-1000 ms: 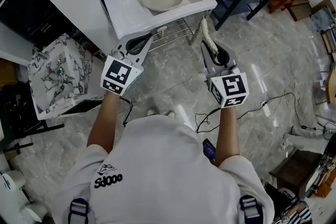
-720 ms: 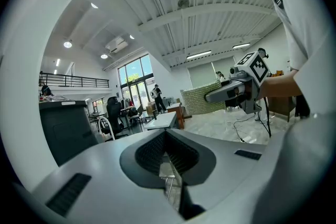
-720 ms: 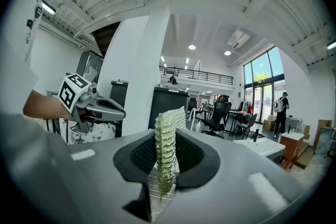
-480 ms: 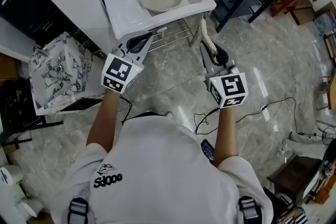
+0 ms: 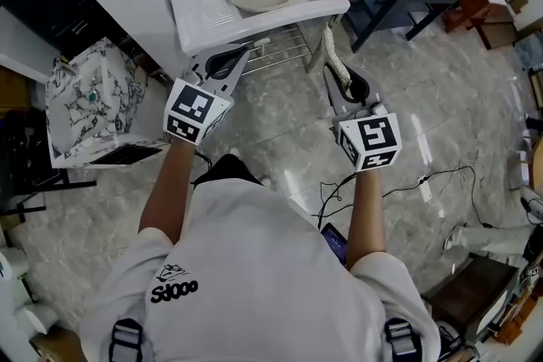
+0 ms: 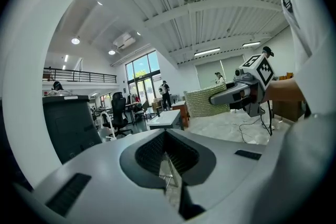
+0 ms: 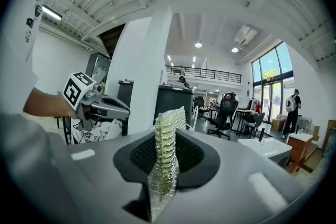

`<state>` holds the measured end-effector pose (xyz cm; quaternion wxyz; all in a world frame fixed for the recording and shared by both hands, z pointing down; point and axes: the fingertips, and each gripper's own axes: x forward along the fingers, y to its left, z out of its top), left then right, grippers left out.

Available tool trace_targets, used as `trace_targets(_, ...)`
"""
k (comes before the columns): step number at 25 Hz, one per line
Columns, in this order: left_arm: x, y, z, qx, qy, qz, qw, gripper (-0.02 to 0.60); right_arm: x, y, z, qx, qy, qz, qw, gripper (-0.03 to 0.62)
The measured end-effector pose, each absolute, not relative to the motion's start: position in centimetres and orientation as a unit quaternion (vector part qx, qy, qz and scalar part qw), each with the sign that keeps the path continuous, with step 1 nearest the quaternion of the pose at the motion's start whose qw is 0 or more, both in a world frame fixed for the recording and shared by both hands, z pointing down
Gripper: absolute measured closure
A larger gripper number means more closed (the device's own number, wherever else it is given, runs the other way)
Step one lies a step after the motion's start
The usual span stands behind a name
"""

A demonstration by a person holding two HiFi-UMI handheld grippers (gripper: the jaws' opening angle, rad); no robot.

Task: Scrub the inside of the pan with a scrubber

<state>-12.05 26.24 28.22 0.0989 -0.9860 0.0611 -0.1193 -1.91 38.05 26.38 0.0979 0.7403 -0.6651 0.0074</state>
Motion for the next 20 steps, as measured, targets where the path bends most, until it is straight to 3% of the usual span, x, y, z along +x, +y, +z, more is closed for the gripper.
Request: trace_targets(20, -6.3, 18.8, 28.9, -0.987, 0.059, -0.111, 0.104, 0.575, 4.0, 31.1, 26.7, 0.747, -0.658, 0.003, 0.095, 0.519)
